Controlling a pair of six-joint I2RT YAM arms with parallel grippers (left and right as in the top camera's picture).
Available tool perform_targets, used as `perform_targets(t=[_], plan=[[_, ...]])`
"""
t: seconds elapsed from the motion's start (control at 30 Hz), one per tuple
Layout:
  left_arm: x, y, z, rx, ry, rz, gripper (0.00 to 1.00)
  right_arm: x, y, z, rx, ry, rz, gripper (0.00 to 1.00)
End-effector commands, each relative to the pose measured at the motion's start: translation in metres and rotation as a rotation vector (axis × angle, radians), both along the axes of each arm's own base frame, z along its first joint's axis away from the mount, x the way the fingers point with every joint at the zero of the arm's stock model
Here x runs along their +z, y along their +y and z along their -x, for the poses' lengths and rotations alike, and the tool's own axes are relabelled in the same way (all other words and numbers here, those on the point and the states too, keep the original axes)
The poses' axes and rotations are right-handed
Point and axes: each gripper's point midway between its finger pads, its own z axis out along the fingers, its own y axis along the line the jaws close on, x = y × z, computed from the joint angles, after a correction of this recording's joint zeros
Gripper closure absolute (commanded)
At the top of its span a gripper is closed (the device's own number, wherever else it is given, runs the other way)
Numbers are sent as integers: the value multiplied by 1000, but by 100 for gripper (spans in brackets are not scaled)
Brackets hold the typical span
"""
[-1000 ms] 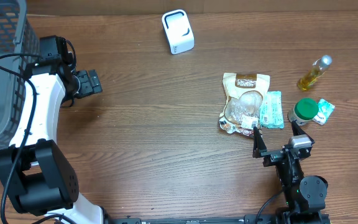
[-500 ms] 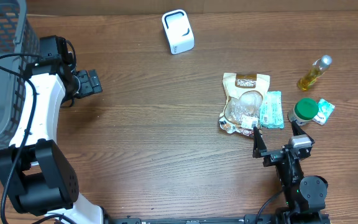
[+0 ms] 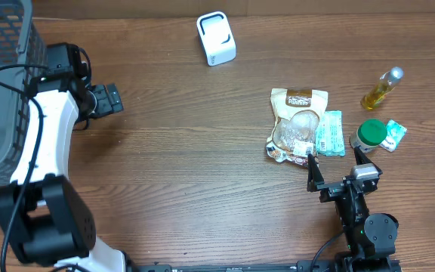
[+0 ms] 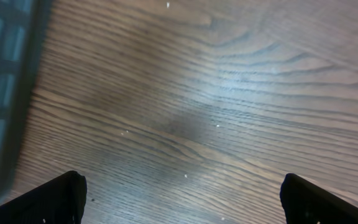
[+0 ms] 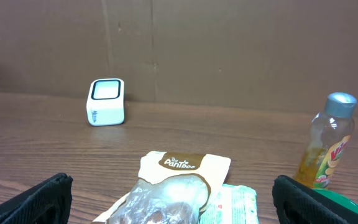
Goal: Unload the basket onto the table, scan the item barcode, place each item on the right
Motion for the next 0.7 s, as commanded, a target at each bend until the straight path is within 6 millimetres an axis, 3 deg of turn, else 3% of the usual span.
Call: perform_targets(t=[0.0, 0.27, 0.33, 0.5, 0.67], plan=[[66, -2, 4, 12, -171, -30, 1, -3, -1, 0, -3, -1, 1, 0], [193, -10, 52, 12, -515, -87, 1, -3, -1, 0, -3, -1, 1, 0], [212, -13, 64, 12, -573, -96, 1, -3, -1, 0, -3, -1, 1, 0], [236, -15, 81, 12, -648, -109, 0, -3, -1, 0, -3, -1, 1, 0], [234, -16, 83, 12, -641, -107, 0, -3, -1, 0, -3, 0, 1, 0]])
